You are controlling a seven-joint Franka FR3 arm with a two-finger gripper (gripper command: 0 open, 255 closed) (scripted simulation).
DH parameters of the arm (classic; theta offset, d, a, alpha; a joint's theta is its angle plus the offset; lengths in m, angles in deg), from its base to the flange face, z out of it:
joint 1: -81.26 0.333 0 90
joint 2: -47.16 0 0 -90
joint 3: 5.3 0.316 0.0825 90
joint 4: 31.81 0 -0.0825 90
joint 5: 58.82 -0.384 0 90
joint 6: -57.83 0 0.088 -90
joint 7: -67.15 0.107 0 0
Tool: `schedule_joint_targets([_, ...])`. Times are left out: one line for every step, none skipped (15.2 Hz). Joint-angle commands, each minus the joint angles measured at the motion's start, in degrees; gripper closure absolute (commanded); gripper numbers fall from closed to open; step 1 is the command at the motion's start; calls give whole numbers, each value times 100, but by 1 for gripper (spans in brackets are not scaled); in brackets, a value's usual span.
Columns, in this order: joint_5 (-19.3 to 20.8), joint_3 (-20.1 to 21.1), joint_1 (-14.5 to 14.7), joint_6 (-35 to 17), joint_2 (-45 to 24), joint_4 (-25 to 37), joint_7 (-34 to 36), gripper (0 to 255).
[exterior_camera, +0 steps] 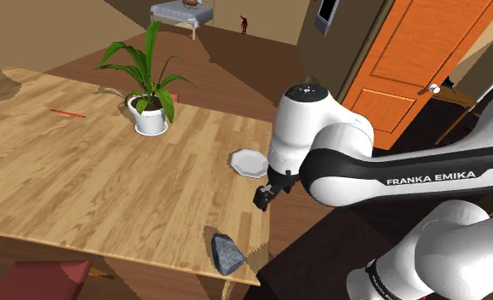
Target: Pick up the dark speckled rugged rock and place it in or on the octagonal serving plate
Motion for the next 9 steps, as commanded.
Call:
schedule_joint_targets([154,269,-88,-375,-456,87,322,0])
schedule_joint_targets([271,408,-142,-554,-696,132,507,0])
schedule_joint_targets([416,546,-204,-726,-946,188,710,0])
schedule_joint_targets([595,682,-272,-889,-1208,252,932,0])
schedule_joint_targets([812,812,-342,-1040,-1482,327,1178,0])
schedule_joint_targets([1068,932,-411,-1177,-1768,413,1448,0])
schedule_joint_targets([1365,1037,-473,-1295,-2067,510,1744,0])
schedule_joint_targets([1699,1116,-516,-1392,-2379,619,2062,0])
schedule_joint_targets([2061,1156,-525,-1465,-2700,742,2395,0])
